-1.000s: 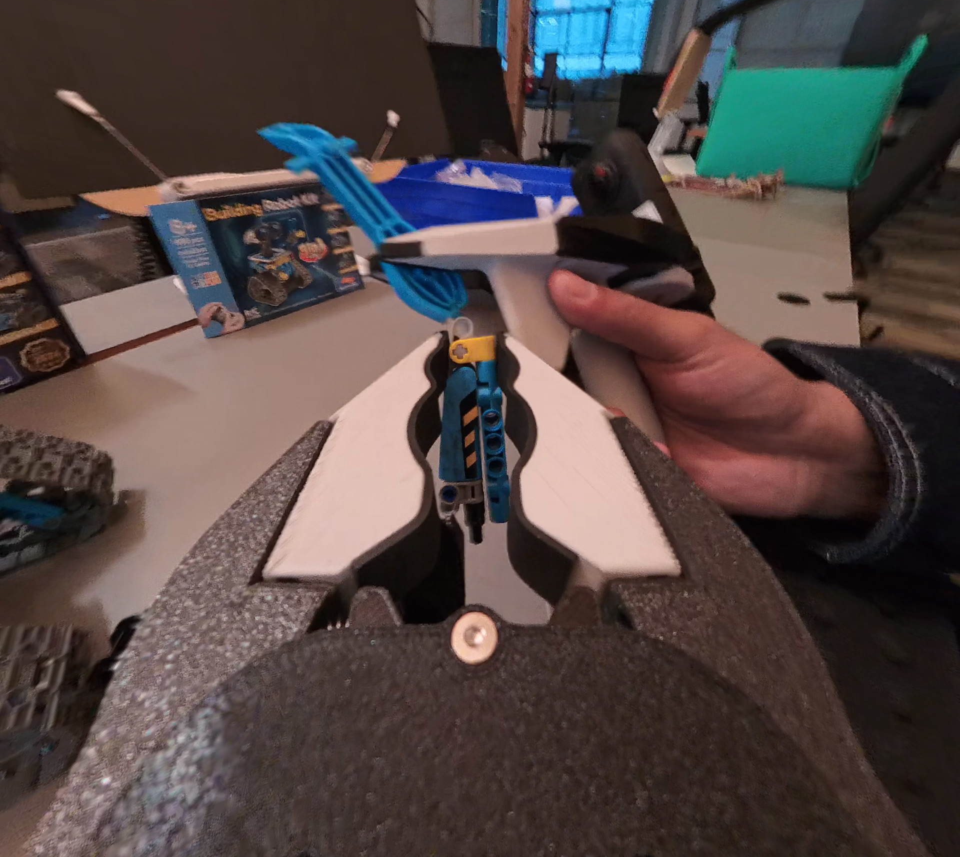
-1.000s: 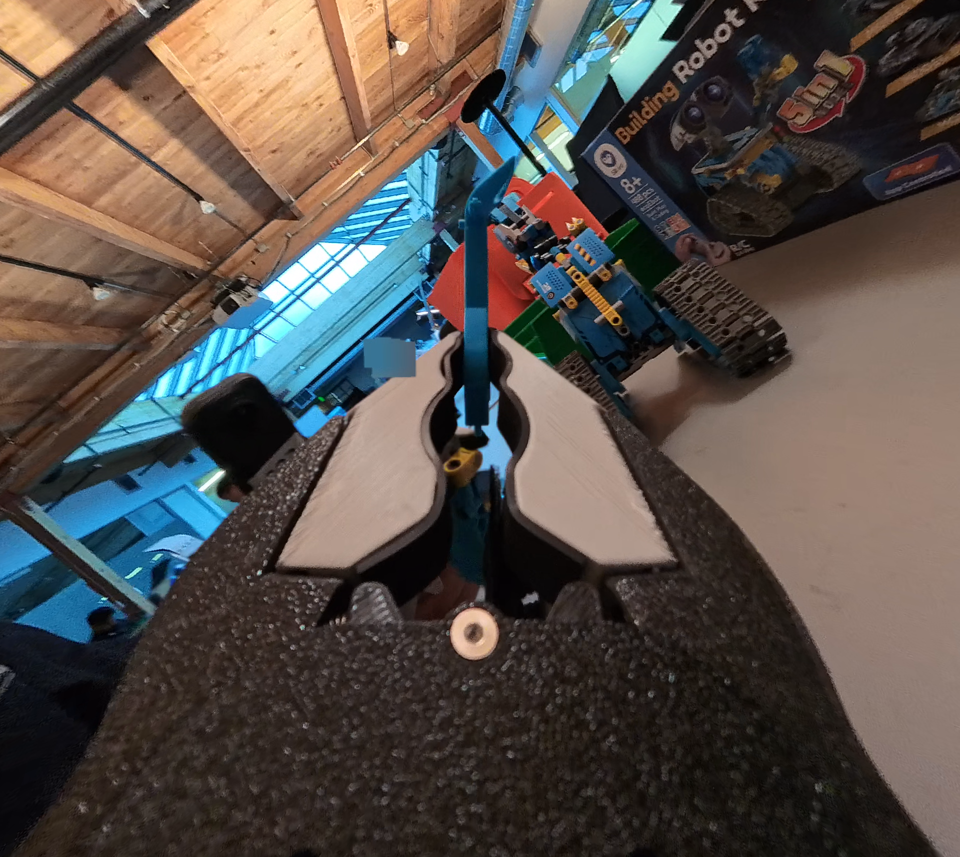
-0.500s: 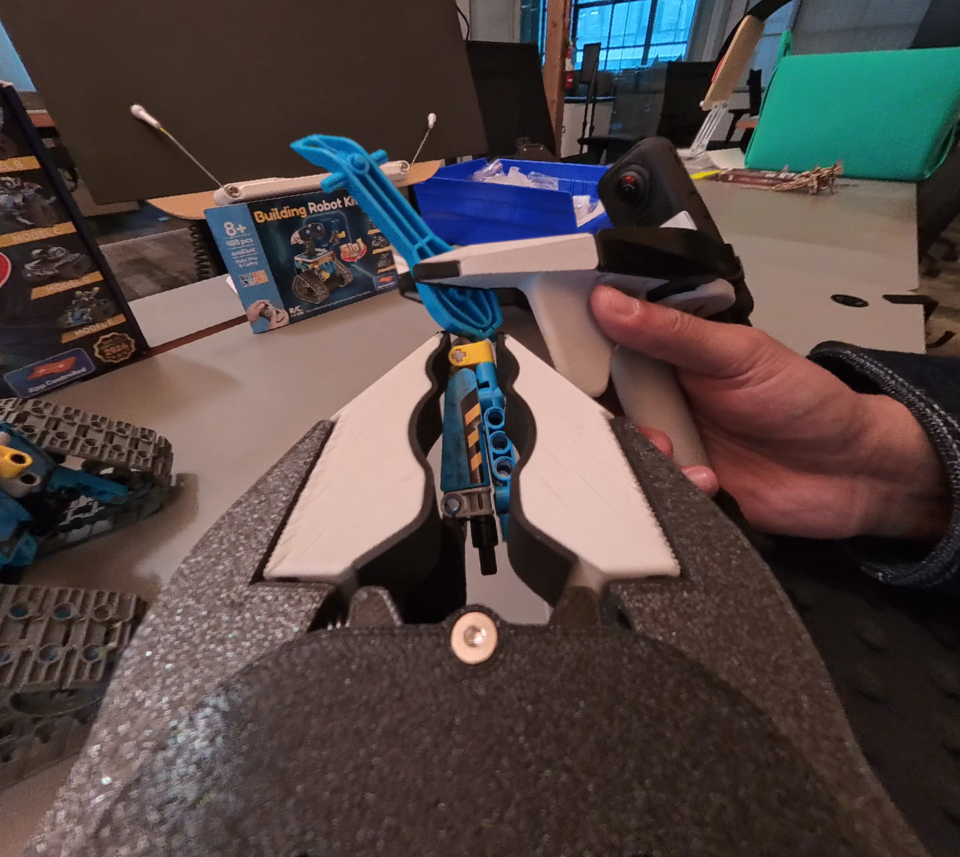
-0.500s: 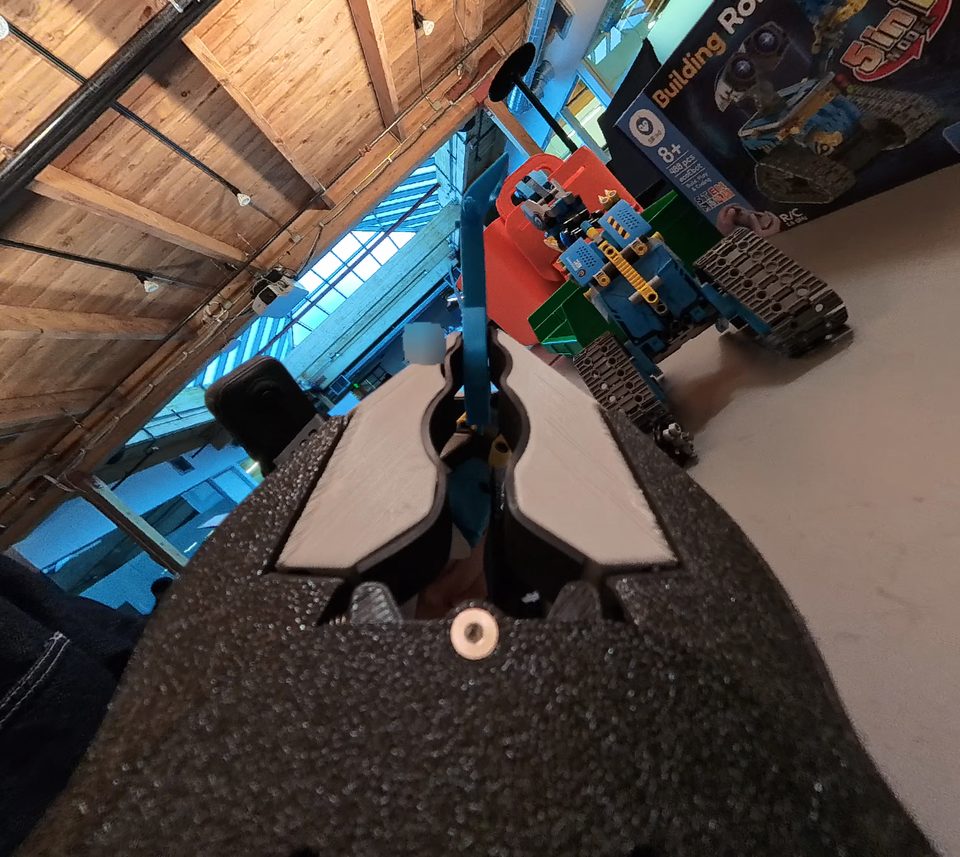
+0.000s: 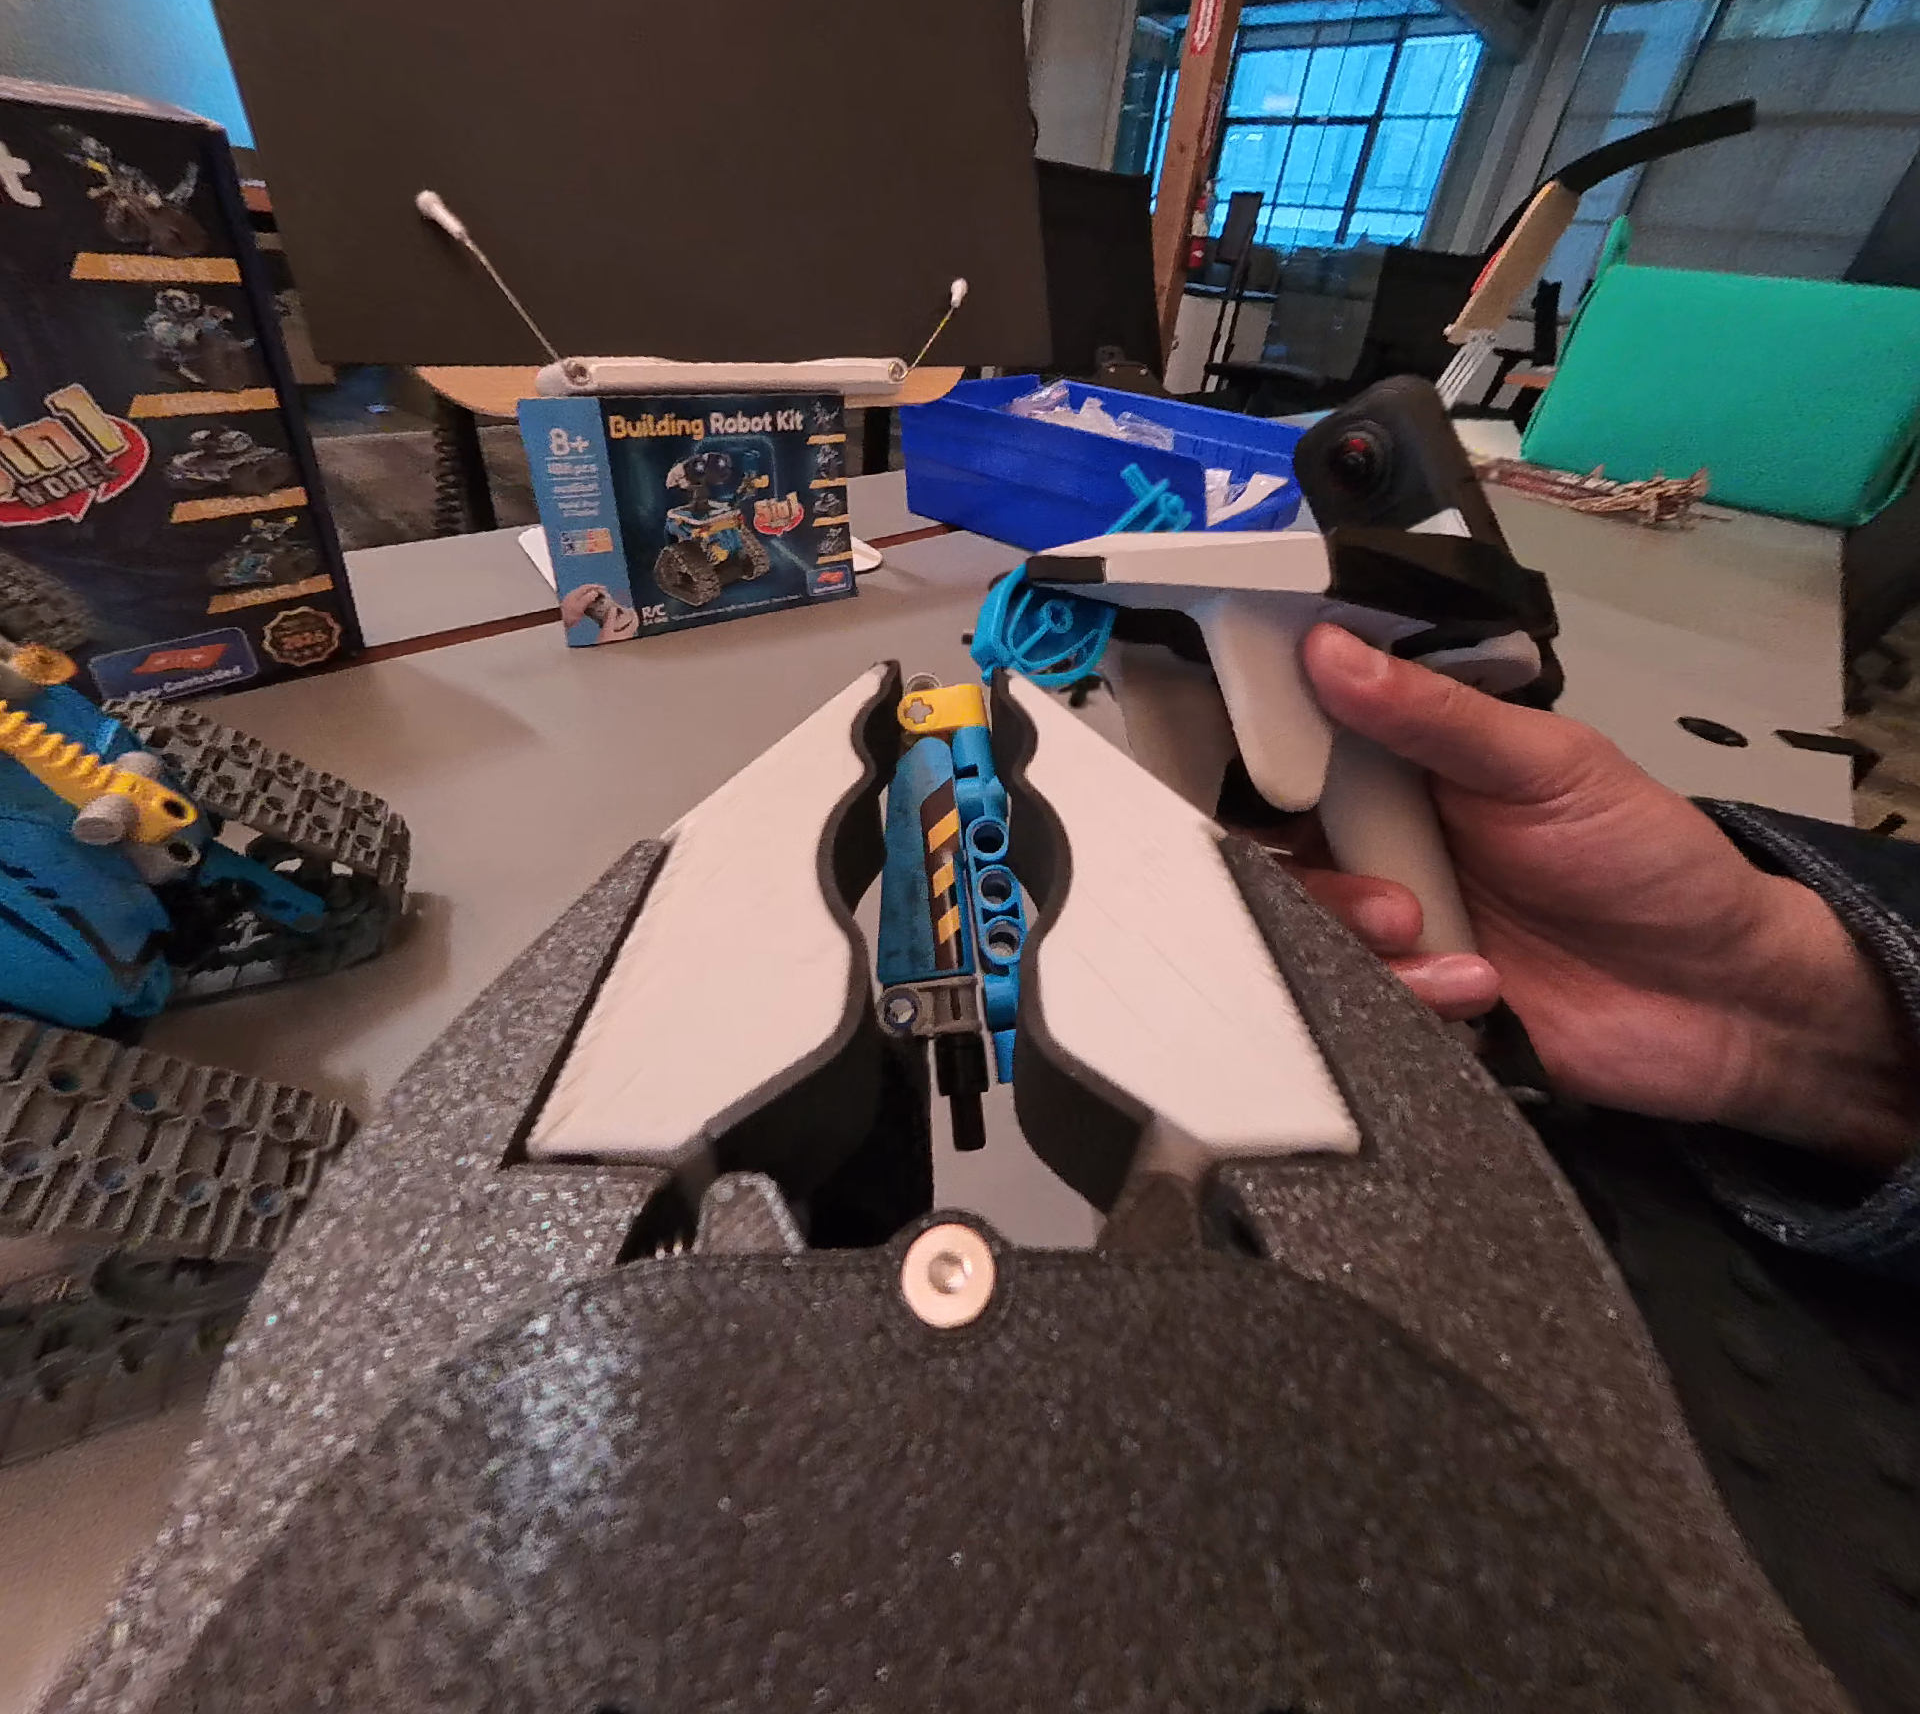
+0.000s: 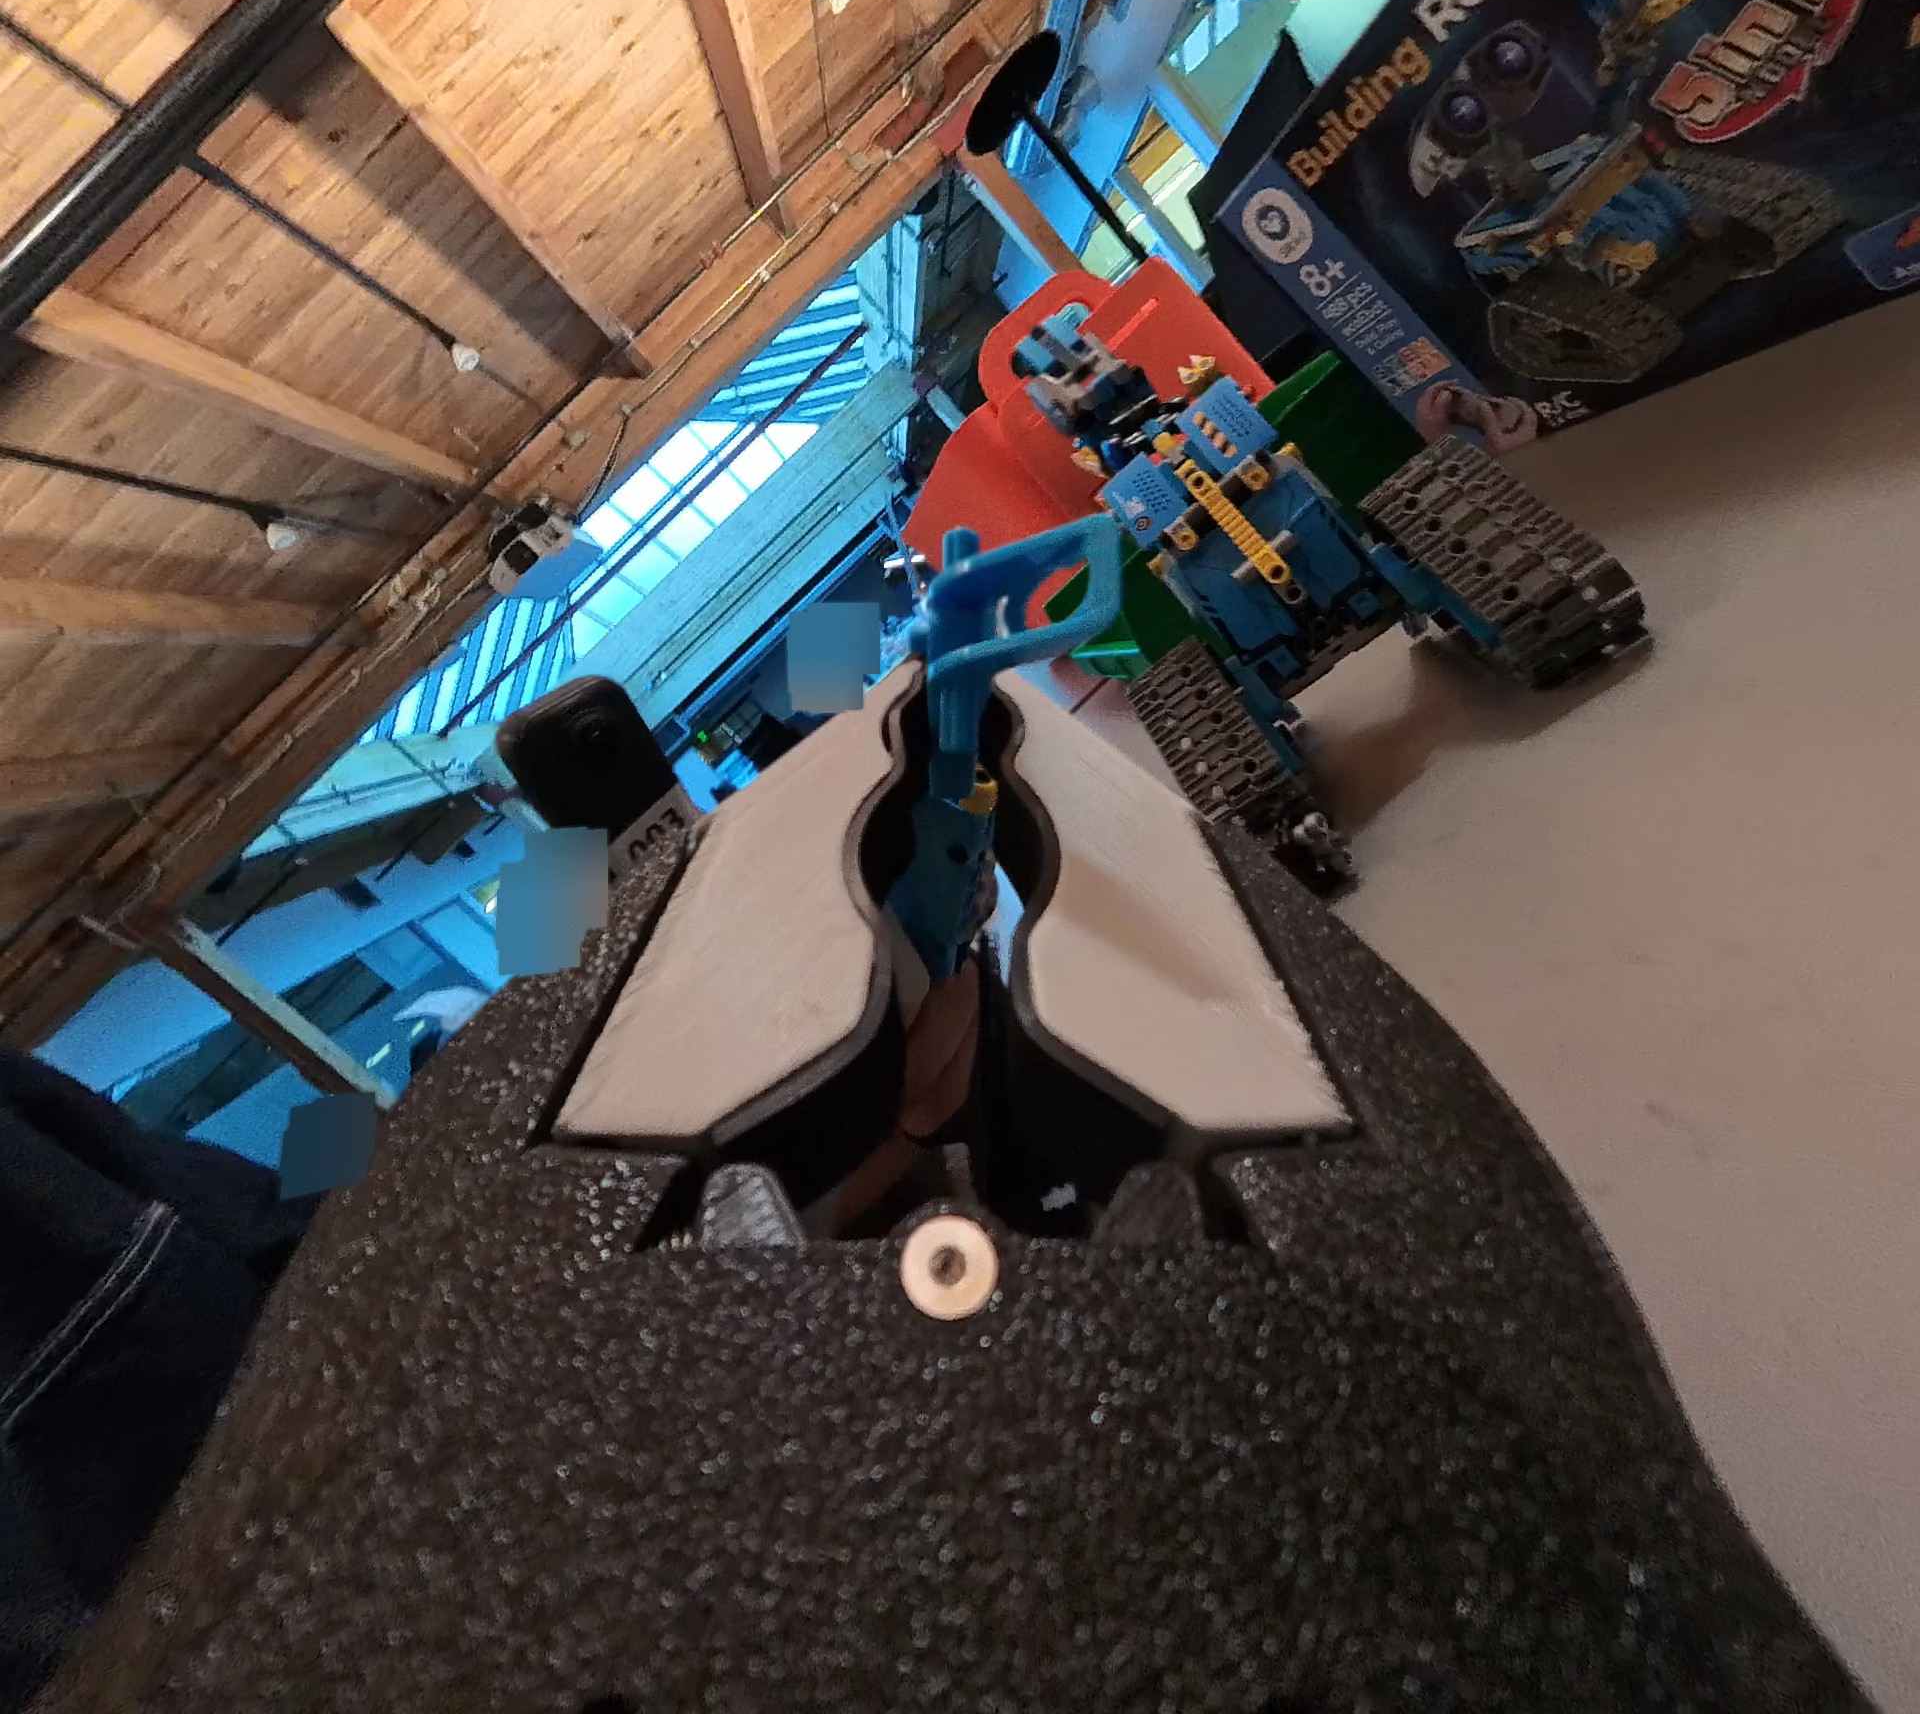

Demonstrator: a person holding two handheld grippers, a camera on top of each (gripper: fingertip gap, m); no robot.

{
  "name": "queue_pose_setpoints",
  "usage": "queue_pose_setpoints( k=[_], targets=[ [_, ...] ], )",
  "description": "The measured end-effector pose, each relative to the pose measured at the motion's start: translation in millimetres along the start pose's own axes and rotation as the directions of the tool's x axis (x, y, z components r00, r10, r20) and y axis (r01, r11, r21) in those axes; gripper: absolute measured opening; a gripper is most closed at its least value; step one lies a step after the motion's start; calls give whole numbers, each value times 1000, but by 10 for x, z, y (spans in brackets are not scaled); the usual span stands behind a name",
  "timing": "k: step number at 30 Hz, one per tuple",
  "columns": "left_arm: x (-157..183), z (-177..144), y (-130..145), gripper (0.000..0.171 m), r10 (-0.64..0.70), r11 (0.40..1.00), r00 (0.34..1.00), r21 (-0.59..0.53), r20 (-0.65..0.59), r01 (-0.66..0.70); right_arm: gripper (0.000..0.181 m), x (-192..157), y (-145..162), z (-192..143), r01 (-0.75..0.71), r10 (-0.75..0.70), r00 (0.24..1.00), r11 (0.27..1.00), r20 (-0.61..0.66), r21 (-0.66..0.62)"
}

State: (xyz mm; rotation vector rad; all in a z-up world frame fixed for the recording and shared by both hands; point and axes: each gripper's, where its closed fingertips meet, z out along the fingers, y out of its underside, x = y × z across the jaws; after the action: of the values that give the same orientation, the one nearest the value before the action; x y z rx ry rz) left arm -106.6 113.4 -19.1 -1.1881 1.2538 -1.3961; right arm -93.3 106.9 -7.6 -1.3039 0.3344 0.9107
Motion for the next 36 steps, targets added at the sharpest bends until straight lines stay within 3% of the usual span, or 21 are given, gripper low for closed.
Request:
queue_pose_setpoints(
  k=[3, 5, 8, 10, 12, 14, 16, 18, 21, 26, 29, 31, 33, 35, 36],
  targets=[
    [179, -87, -194, 16, -29, 993, 991, 109, -134, 44, 6, -173, -44, -13, 91, -89, 995, 995, 53, -29],
    [308, -154, -282, 15, -127, 976, 950, 136, -285, 171, 6, -352, -49, -35, 128, -117, 983, 989, 142, -69],
    [420, -248, -392, 16, -343, 894, 782, 74, -521, 442, 6, -628, -11, -104, 180, -139, 950, 976, 281, -125],
    [391, -269, -412, 16, -393, 864, 733, 49, -555, 501, 5, -680, 56, -145, 222, -162, 938, 960, 305, -173],
    [365, -138, -176, 16, -337, 930, 831, -18, -442, 368, 7, -551, 75, -244, 270, -211, 943, 937, 256, -222],
    [468, 18, 279, 16, -161, 976, 924, -193, -347, 98, 6, -340, 1, -420, 262, -216, 957, 930, 195, -259],
    [525, 116, 814, 16, 43, 896, 948, -408, -315, -176, 5, 11, -59, -614, 239, -225, 971, 915, 79, -324],
    [586, 137, 1136, 16, 132, 782, 926, -536, -354, -316, 6, 321, -134, -761, 208, -237, 970, 917, -46, -341],
    [714, 123, 1327, 16, 90, 700, 901, -617, -424, -360, 5, 484, -117, -819, 81, -122, 986, 944, -110, -320],
    [692, 108, 1447, 16, 82, 652, 895, -656, -438, -380, 6, 535, -62, -851, -39, 1, 993, 949, -120, -314],
    [664, 37, 1461, 33, 94, 636, 899, -668, -428, -385, 6, 540, -47, -854, -56, 17, 992, 946, -123, -318],
    [603, -30, 1446, 33, 116, 619, 903, -680, -415, -392, 5, 525, -61, -850, -51, 15, 993, 948, -117, -313],
    [582, -80, 1452, 21, 128, 601, 896, -686, -425, -411, 6, 506, -67, -842, -58, 26, 994, 949, -107, -309],
    [601, -51, 1427, 21, 156, 614, 886, -660, -437, -433, 6, 480, -50, -838, -61, 31, 995, 948, -98, -313],
    [610, 2, 1353, 21, 169, 654, 890, -628, -424, -423, 6, 447, -61, -839, -50, 25, 996, 952, -87, -302]
  ],
)
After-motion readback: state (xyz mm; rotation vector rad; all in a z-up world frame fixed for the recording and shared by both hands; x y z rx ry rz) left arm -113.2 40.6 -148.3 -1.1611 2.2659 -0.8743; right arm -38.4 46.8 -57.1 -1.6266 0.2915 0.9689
